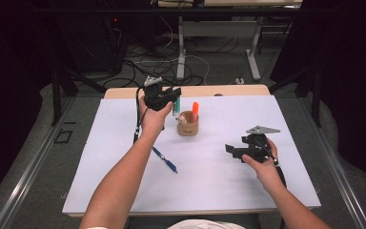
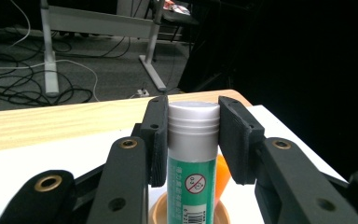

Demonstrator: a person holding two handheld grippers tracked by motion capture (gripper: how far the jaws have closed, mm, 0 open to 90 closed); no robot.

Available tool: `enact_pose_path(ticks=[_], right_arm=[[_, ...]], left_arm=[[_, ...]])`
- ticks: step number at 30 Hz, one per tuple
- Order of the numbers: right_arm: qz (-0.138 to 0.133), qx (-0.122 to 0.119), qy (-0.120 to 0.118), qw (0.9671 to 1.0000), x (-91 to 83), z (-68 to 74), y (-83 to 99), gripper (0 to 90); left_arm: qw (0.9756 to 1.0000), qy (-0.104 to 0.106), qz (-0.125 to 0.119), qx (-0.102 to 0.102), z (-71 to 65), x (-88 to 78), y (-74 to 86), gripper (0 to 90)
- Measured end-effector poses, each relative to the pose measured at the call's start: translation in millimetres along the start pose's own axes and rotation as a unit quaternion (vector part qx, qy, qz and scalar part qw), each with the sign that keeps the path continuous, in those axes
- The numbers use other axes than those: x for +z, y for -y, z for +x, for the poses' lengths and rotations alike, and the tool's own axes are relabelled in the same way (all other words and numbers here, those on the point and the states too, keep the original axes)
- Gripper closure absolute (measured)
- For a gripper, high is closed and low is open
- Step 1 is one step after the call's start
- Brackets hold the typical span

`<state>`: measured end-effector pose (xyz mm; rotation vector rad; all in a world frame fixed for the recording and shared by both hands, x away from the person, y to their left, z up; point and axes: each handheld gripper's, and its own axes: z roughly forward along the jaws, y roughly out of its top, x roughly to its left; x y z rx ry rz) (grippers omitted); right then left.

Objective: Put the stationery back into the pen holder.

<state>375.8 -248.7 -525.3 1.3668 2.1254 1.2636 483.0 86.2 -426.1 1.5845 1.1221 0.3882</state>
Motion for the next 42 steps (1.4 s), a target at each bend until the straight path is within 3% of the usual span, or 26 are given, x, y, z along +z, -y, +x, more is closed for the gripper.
enact_pose_path(ticks=[25, 42], right_arm=[[-0.002, -0.001, 0.006, 1.0, 0.0, -1.1, 0.1, 10.3], [0.001, -0.014, 0.005, 0.9999, 1.0, -0.7, 0.2, 0.6]], left_arm=[[0.9985, -0.021, -0.018, -0.047, 14.2, 30.5, 9.4, 65.6], [0.9975, -0.01, -0.027, -0.064, 12.6, 42.7, 16.6, 65.6]])
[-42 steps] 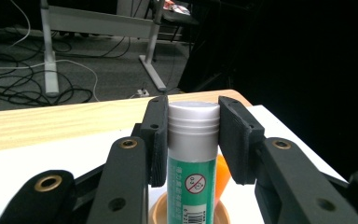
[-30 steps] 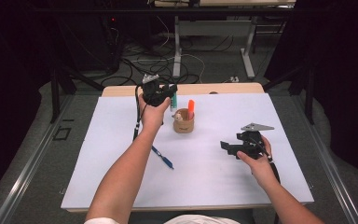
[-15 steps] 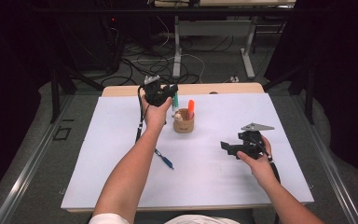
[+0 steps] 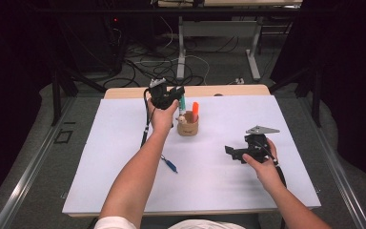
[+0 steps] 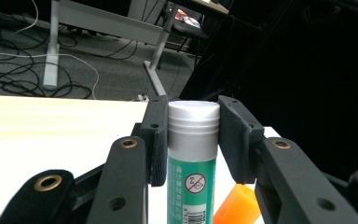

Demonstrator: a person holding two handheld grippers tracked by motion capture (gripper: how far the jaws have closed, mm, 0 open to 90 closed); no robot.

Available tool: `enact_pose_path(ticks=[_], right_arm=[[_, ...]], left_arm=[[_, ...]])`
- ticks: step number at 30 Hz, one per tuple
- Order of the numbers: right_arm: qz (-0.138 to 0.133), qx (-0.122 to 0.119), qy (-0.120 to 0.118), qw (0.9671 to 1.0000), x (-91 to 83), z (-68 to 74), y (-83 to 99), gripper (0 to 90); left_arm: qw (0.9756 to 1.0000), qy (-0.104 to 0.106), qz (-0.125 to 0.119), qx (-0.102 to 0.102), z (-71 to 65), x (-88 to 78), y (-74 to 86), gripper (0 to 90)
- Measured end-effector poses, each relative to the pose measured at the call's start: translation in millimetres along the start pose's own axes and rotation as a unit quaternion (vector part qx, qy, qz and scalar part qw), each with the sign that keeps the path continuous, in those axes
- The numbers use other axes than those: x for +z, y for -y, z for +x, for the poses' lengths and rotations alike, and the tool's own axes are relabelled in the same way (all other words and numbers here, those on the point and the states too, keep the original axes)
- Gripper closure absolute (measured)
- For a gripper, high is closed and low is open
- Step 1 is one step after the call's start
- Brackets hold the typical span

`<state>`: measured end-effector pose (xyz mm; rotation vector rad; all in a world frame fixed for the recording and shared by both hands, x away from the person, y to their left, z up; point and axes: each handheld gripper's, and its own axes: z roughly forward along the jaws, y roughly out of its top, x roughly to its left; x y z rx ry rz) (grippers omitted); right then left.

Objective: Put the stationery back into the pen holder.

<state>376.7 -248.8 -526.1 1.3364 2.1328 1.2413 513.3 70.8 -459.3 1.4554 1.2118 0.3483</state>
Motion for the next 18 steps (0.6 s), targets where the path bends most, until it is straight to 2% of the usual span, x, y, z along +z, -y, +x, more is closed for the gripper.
enact_pose_path(ticks=[3, 18], right_arm=[[0.001, 0.003, 0.0, 1.0, 0.4, 0.2, 0.2, 0.0], [0.006, -0.003, -0.003, 1.0, 2.6, 2.8, 0.9, 0.0]], left_arm=[[1.0, 0.0, -0.001, 0.003, 1.4, 2.2, 0.9, 65.6], [0.9999, 0.002, 0.007, -0.01, 4.6, 13.7, 14.5, 65.6]])
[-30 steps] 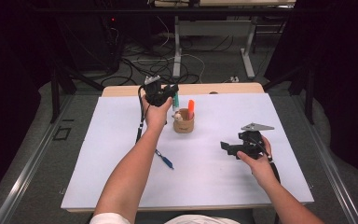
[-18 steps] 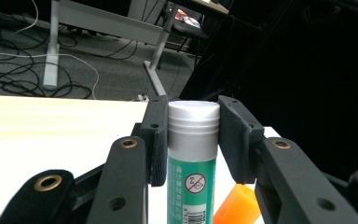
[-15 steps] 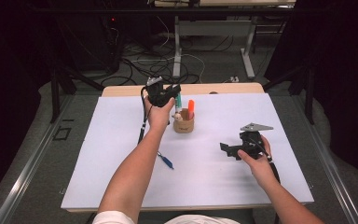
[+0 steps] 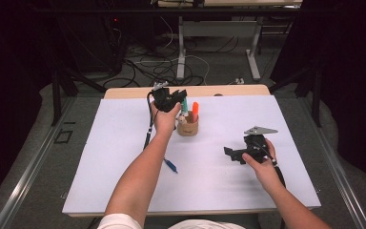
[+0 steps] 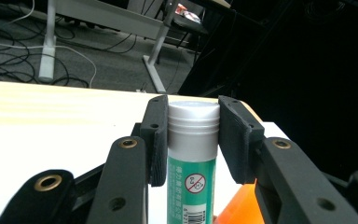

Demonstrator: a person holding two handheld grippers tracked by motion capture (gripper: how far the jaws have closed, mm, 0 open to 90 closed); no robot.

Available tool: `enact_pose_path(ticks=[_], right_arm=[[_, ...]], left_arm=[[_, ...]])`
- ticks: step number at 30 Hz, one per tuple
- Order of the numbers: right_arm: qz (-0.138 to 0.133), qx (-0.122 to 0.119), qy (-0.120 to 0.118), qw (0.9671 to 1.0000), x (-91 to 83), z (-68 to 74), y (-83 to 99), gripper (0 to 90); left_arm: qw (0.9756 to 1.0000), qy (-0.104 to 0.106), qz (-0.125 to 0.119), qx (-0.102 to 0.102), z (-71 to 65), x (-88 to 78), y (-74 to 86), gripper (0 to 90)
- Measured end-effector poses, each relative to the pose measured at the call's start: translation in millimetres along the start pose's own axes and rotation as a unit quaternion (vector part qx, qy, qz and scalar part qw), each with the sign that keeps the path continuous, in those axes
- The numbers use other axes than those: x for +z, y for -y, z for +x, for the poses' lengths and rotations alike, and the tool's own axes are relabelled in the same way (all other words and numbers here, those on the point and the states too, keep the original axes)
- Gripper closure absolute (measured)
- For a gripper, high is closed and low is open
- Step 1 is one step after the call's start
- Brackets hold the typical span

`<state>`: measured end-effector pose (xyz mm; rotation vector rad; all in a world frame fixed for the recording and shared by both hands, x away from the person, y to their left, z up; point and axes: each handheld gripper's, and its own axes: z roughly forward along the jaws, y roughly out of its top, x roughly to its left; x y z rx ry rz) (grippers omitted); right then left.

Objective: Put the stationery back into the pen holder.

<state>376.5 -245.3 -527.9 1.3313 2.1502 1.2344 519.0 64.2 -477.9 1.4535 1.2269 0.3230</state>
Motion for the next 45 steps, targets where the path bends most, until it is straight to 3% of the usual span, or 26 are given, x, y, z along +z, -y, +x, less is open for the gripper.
enact_pose_path(ticks=[3, 14, 18, 27, 34, 41, 45], right_arm=[[0.001, 0.0, 0.0, 1.0, 0.3, -0.2, 0.2, 0.0], [0.005, -0.002, -0.004, 1.0, 0.8, 0.3, 0.6, 0.0], [0.007, -0.004, -0.004, 1.0, 1.7, 0.7, 1.0, 0.0], [0.008, -0.003, -0.006, 0.9999, 2.1, 1.1, 1.1, 0.0], [0.007, -0.005, -0.009, 0.9999, 2.0, 1.7, 0.9, 0.4], [0.008, -0.003, -0.007, 0.9999, 1.9, 2.2, 0.7, 1.1], [0.006, -0.005, -0.005, 1.0, 1.5, 1.5, 0.4, 1.2]], left_arm=[[1.0, -0.002, 0.001, -0.009, 1.4, 1.4, 4.3, 65.6], [0.9998, -0.005, 0.015, -0.011, 5.9, 1.0, 13.9, 64.9], [0.9996, 0.0, 0.025, -0.015, 7.6, -0.3, 15.3, 56.3], [0.9992, -0.015, 0.035, -0.009, 10.1, -5.8, 14.1, 49.1], [0.9989, -0.022, 0.041, 0.004, 10.3, -16.3, 10.5, 41.7], [0.9988, -0.024, 0.042, -0.008, 14.1, -29.0, 8.3, 36.8], [0.9982, -0.021, 0.054, -0.014, 16.4, -38.9, 5.5, 33.7]])
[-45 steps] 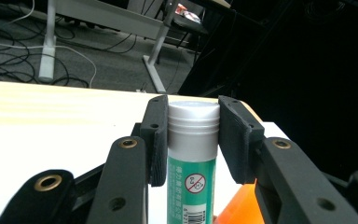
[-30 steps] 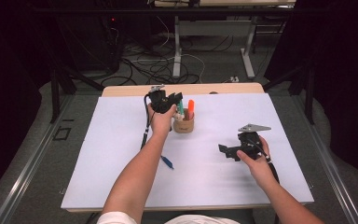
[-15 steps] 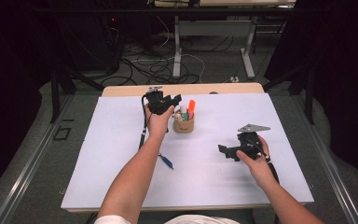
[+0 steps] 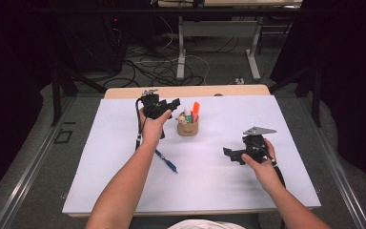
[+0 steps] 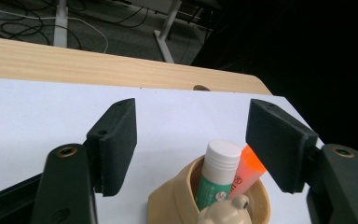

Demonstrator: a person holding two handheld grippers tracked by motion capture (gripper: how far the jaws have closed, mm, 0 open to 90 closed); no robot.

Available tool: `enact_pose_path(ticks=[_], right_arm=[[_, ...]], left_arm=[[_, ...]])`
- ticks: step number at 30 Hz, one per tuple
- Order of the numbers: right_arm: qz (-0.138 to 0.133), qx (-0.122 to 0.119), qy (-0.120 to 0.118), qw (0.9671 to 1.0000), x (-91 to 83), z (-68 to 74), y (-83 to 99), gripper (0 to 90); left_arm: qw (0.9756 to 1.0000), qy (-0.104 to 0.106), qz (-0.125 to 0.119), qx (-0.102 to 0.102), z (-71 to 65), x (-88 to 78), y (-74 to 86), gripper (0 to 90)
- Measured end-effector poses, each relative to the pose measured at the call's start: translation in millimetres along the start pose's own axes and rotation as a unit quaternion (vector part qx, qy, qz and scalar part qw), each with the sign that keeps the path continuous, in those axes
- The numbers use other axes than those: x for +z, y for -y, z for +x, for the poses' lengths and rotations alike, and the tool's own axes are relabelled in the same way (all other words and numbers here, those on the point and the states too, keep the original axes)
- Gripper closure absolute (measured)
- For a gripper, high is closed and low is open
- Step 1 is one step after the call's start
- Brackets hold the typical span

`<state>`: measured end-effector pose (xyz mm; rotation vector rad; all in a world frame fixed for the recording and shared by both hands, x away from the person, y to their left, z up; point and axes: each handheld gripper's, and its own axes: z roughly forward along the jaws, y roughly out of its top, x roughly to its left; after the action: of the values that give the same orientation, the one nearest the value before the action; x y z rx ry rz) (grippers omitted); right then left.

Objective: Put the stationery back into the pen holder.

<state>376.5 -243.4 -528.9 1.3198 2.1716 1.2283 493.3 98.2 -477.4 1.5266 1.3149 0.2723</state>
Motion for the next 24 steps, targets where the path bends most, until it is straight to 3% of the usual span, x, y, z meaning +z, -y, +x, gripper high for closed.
enact_pose_path(ticks=[6, 11, 19, 24], right_arm=[[0.0, 0.0, 0.0, 1.0, 0.1, 0.1, 0.0, 1.2], [0.001, -0.001, 0.0, 1.0, 0.2, 0.9, -0.2, 1.2], [0.001, 0.004, -0.001, 1.0, 0.6, 1.8, -0.2, 1.2], [0.002, 0.002, -0.003, 1.0, 1.9, 2.6, -0.4, 1.2]], left_arm=[[0.9995, 0.015, 0.006, -0.026, 2.4, -13.7, -0.7, 31.5], [0.9994, 0.019, 0.018, -0.021, 3.9, -24.8, -0.8, 31.4], [0.998, 0.038, 0.032, -0.038, 8.0, -40.6, 4.0, 31.6], [0.998, 0.049, 0.032, -0.025, 11.9, -53.1, 6.9, 31.7]])
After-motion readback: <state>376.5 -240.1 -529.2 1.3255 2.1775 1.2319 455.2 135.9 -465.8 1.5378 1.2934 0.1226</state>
